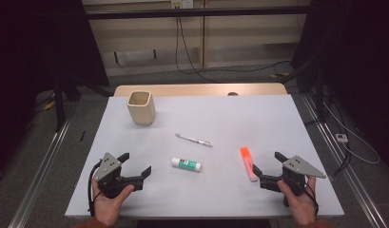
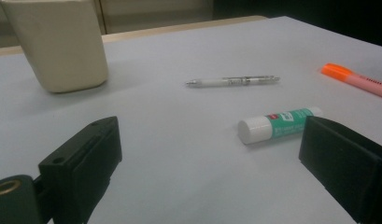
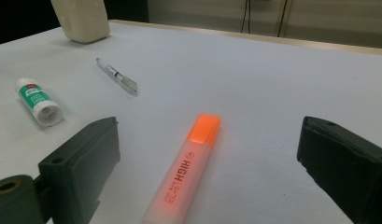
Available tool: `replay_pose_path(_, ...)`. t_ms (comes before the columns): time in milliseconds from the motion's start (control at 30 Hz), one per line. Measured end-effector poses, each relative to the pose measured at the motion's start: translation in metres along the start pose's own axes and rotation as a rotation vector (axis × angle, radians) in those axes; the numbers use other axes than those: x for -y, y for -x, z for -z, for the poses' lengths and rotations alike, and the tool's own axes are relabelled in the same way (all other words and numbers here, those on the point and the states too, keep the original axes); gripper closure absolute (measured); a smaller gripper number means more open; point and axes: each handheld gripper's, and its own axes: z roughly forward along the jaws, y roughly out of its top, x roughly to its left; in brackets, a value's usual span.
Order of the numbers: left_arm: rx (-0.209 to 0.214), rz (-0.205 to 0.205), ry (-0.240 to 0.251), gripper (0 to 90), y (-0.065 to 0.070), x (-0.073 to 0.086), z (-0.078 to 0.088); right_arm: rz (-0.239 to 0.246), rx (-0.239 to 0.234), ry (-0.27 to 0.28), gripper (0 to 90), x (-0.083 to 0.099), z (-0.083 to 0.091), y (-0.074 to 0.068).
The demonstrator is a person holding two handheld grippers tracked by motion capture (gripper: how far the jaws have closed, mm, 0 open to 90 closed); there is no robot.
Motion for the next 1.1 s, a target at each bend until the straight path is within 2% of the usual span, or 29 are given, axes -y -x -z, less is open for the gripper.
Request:
replay_pose_path(167, 0.009, -0.007, -0.015, 4.7, -0.004, -0.003, -0.002, -0.004, -0.002, -0.001, 5.7, 0.0, 0.0, 0.001)
replay_pose_path(233, 0.005, 0.004, -0.011, 4.7, -0.007, -0.005, -0.001, -0.005, -0.005, -0.005, 5.7, 0.001, 0.0, 0.001)
replay_pose_path(467, 0.001, -0.004, -0.018, 4.8, -0.014, -0.015, -0.002, 0.011, -0.018, -0.017, 5.6, 0.001, -0.002, -0.001)
replay_pose_path(567, -0.021, -0.026, -0.031, 4.8, -0.015, -0.021, -0.003, 0.007, -0.024, -0.02, 5.6, 0.001, -0.003, -0.002)
replay_pose_path(633, -0.016, -0.016, -0.034, 4.8, -0.017, -0.023, -0.004, 0.009, -0.023, -0.022, 5.5, 0.001, -0.003, -0.002)
replay_pose_path(667, -0.006, -0.002, -0.031, 4.7, -0.018, -0.024, -0.005, 0.011, -0.024, -0.021, 5.5, 0.001, -0.002, -0.002)
replay_pose_path(833, -0.001, -0.014, -0.045, 4.6, -0.023, -0.032, -0.01, 0.005, -0.024, -0.022, 5.5, 0.001, -0.002, -0.001)
replay_pose_path(1100, -0.005, -0.029, -0.058, 4.3, -0.037, -0.048, -0.028, 0.007, -0.023, -0.026, 5.4, 0.002, -0.003, 0.0)
